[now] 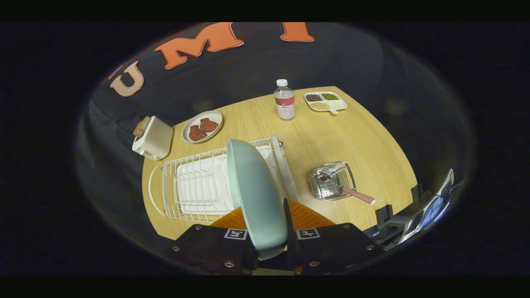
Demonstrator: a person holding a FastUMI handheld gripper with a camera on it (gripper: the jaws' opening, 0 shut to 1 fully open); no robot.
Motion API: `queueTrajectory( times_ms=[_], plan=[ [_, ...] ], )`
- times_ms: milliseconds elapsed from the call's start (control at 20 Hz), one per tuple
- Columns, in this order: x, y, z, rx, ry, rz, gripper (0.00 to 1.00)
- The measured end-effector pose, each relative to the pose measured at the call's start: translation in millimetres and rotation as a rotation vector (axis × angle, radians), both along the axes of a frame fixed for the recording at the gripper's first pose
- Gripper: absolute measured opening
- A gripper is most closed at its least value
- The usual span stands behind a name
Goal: Take the plate from the dish rack, then take the spoon from the basket and place it into the plate.
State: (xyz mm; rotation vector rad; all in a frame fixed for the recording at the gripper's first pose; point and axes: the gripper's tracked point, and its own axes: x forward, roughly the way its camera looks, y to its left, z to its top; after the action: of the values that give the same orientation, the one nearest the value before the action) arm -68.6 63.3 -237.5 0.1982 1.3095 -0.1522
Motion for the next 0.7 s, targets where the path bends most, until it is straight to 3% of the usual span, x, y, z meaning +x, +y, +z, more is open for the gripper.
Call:
queueTrajectory(
  times_ms=[200,700],
  plan=[
    [-33,-5,-1,0.091,0.008,-0.035,0.28],
    [-108,-13,-21,0.26,0.026,-0.025,0.28]
  ],
)
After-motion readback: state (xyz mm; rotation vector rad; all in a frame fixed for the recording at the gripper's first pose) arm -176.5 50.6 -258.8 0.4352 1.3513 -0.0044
